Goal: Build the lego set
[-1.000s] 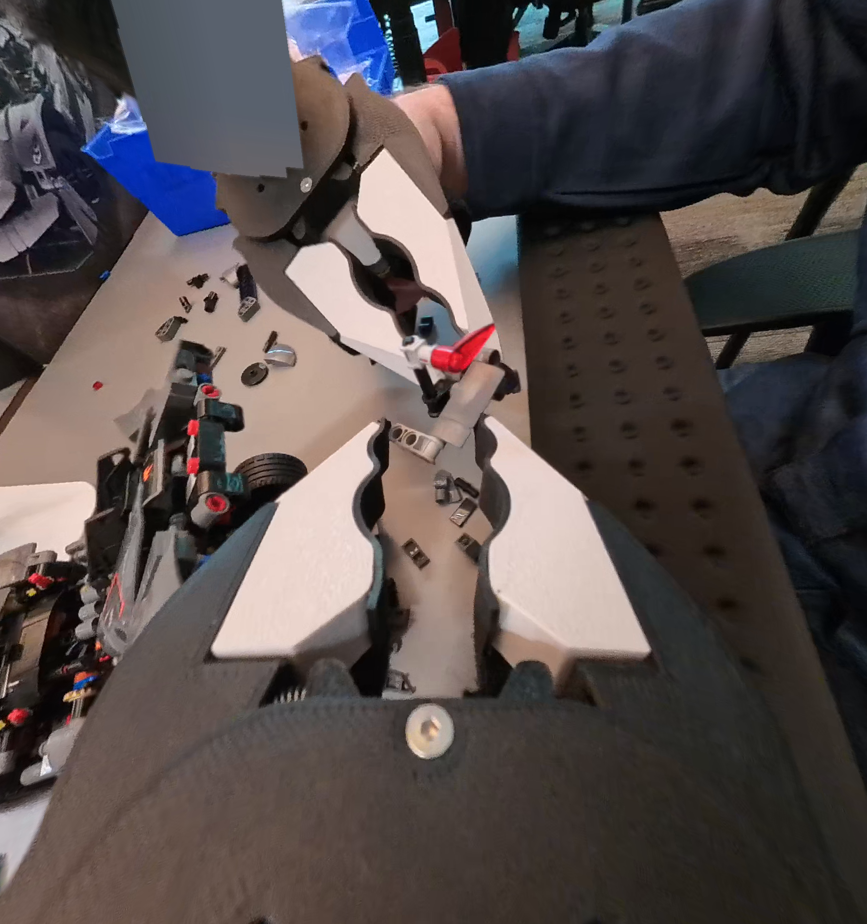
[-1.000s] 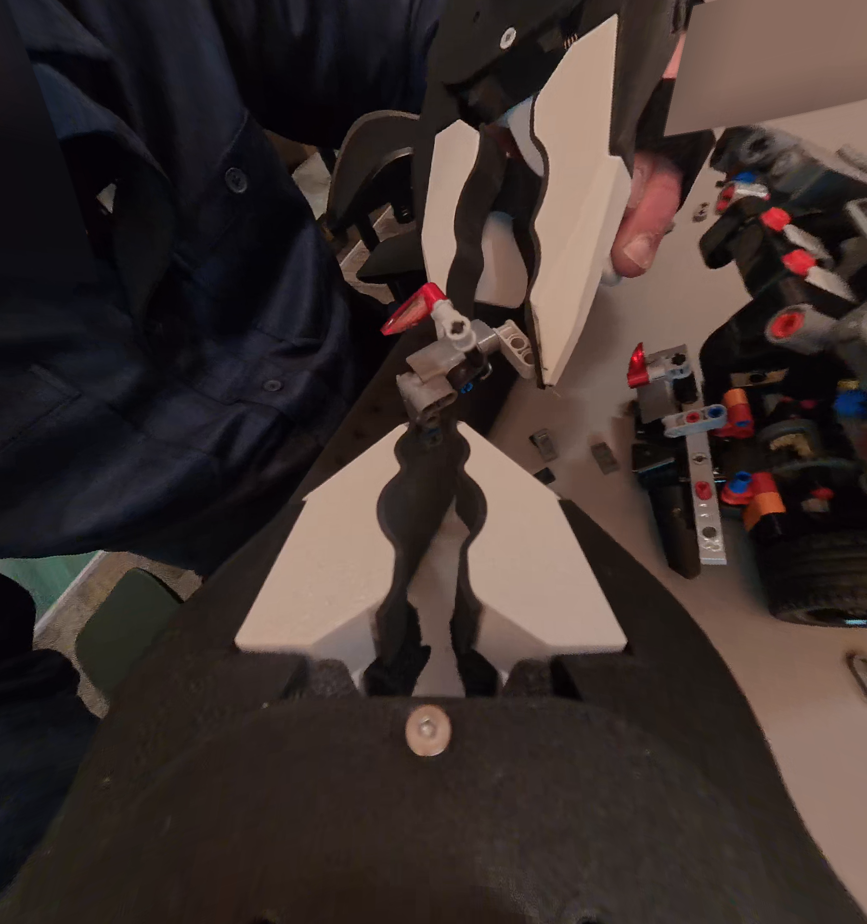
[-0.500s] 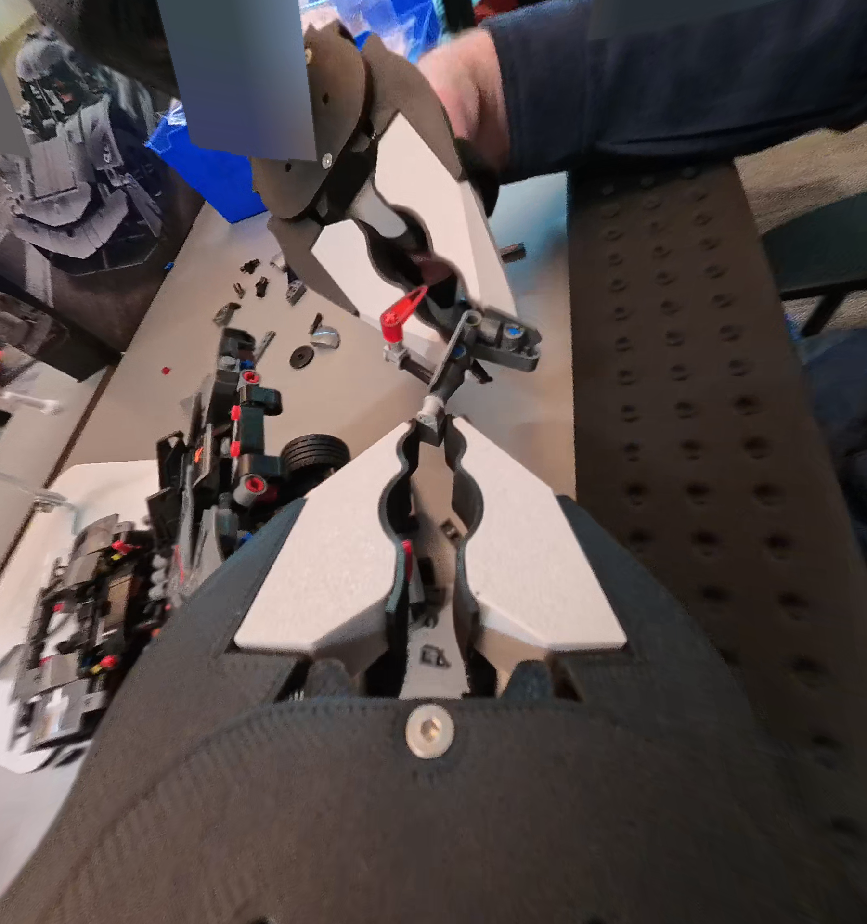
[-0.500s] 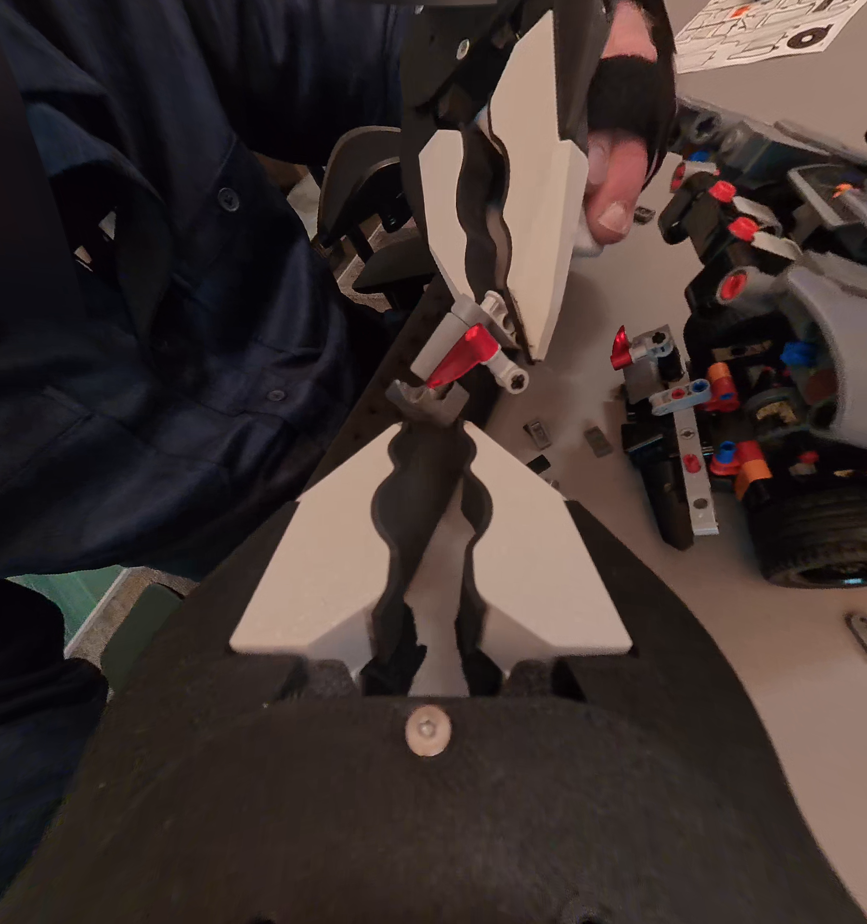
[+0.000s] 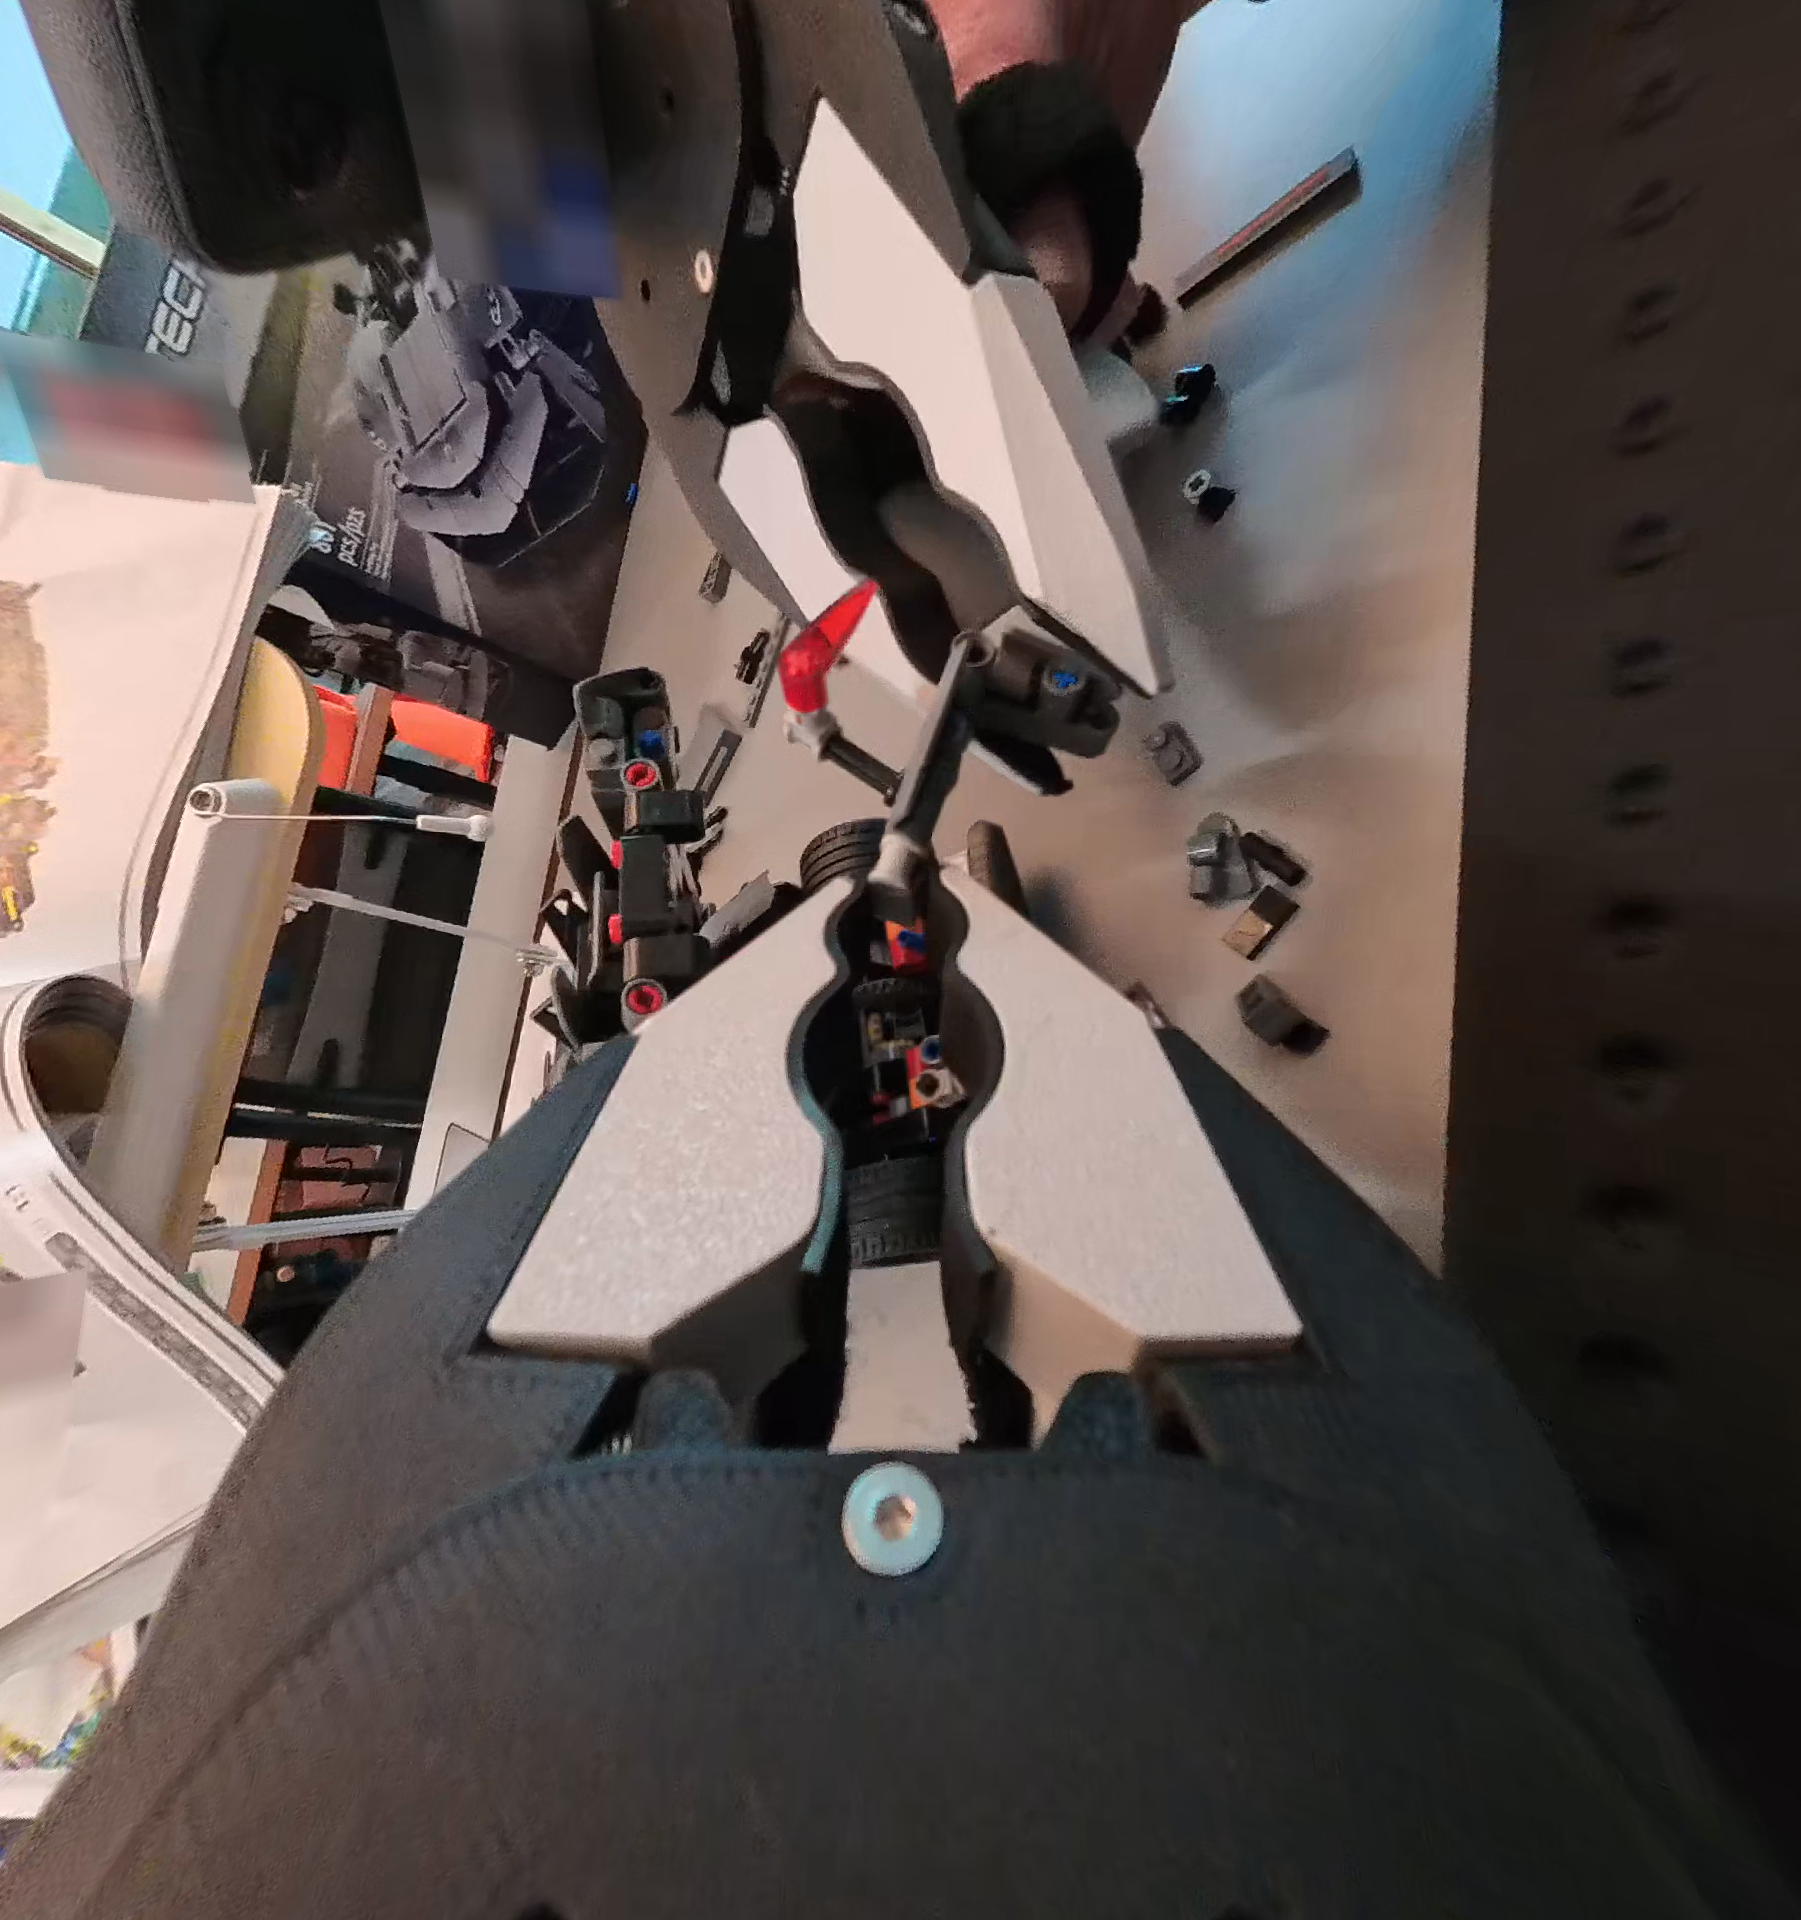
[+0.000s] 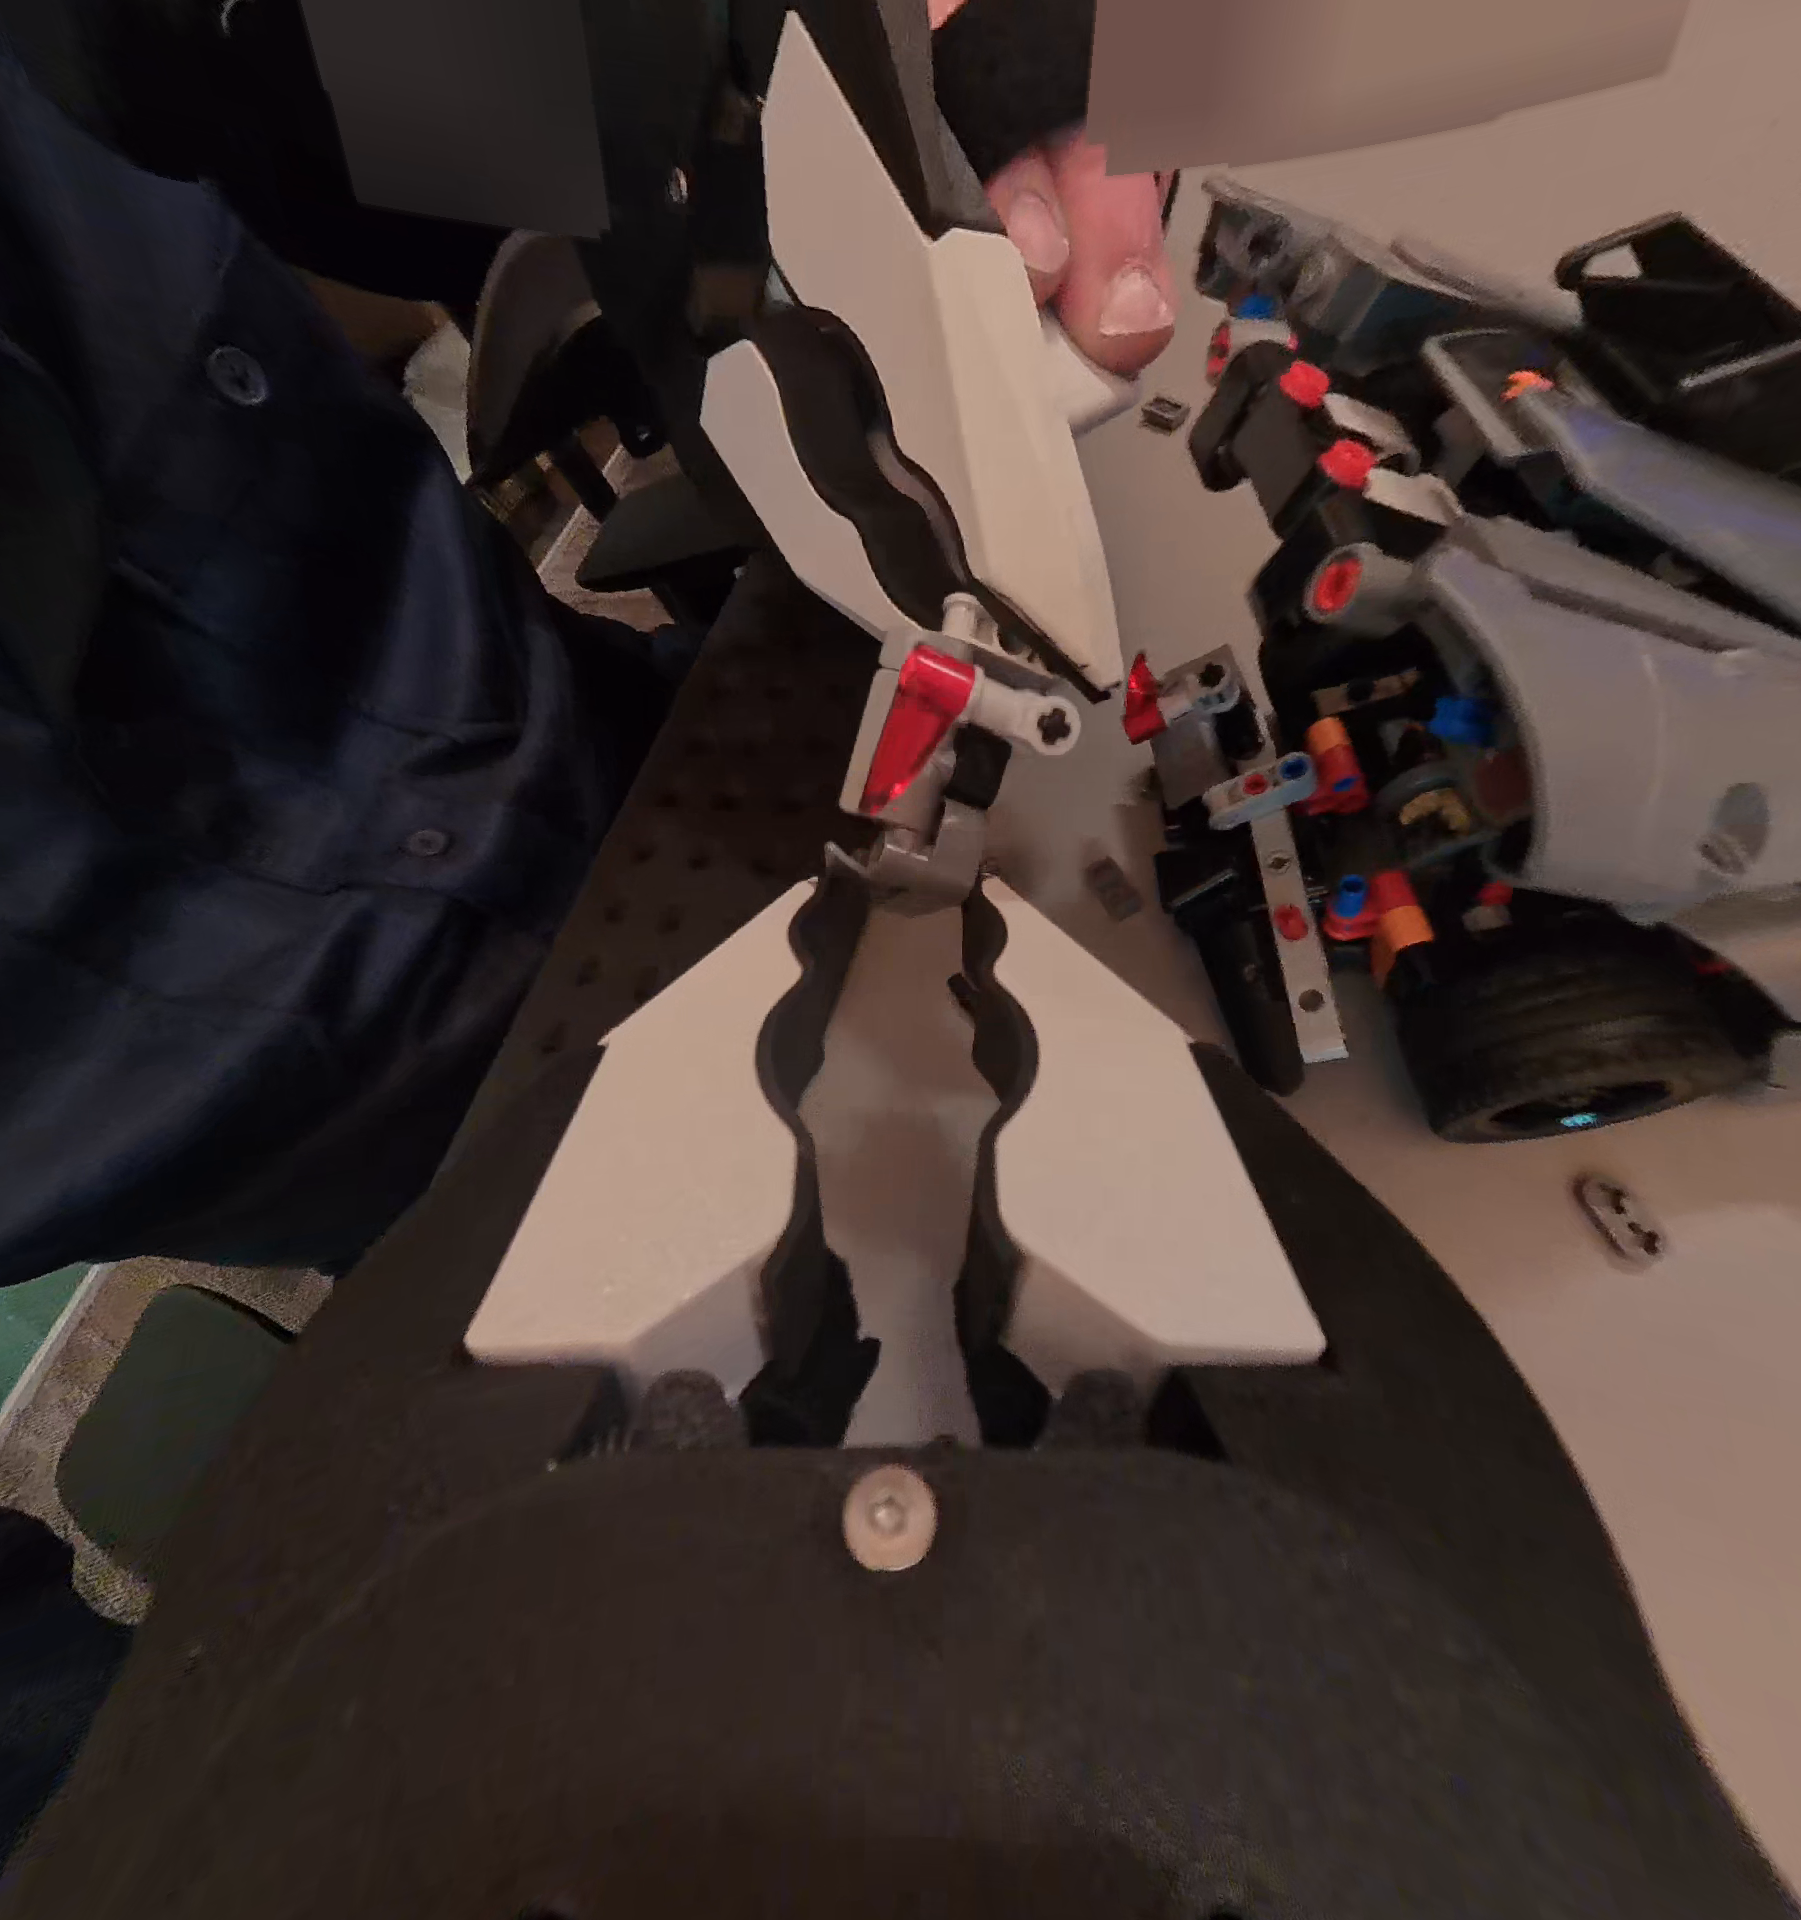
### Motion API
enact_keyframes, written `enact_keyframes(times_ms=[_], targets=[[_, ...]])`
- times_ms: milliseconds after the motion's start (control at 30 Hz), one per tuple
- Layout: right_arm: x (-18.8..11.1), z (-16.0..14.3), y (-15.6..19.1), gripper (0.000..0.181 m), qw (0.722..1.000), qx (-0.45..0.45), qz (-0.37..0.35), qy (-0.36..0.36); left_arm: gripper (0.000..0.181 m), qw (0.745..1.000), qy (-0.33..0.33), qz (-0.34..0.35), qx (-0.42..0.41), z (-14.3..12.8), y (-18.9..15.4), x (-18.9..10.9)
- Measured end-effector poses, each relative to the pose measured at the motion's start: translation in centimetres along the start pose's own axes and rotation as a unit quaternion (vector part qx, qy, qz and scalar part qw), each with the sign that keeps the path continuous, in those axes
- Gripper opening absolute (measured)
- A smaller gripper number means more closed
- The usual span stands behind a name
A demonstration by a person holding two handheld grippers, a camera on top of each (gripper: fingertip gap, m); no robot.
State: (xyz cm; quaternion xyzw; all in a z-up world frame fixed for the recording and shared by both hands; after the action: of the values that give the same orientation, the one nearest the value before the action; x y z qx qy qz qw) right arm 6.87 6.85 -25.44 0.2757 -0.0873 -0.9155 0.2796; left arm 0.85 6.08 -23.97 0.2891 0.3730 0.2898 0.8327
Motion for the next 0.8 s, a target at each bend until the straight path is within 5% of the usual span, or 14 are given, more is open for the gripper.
enact_keyframes(times_ms=[367,800], targets=[[-0.8,-1.9,-2.3,0.015,0.991,-0.040,-0.105,0.076,0.014,0.999,0.037,-0.003,0.009,-1.2,-0.3,1.2],[-2.1,-2.9,-3.7,0.014,0.982,-0.057,-0.136,0.114,0.030,0.996,0.065,-0.064,0.003,-2.7,0.1,0.2]])
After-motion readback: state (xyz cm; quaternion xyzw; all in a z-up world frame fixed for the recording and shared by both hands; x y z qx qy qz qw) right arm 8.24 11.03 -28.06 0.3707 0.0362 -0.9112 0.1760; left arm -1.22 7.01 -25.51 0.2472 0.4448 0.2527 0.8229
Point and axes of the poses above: each gripper's, where its closed fingertips meet, x out along the fingers, z out of its top, y = z × x across the jaws, the point moved 3 cm from there along -x, back along the fingers, and after that the axes turned 2 degrees about -x, right-handed, at the moved point
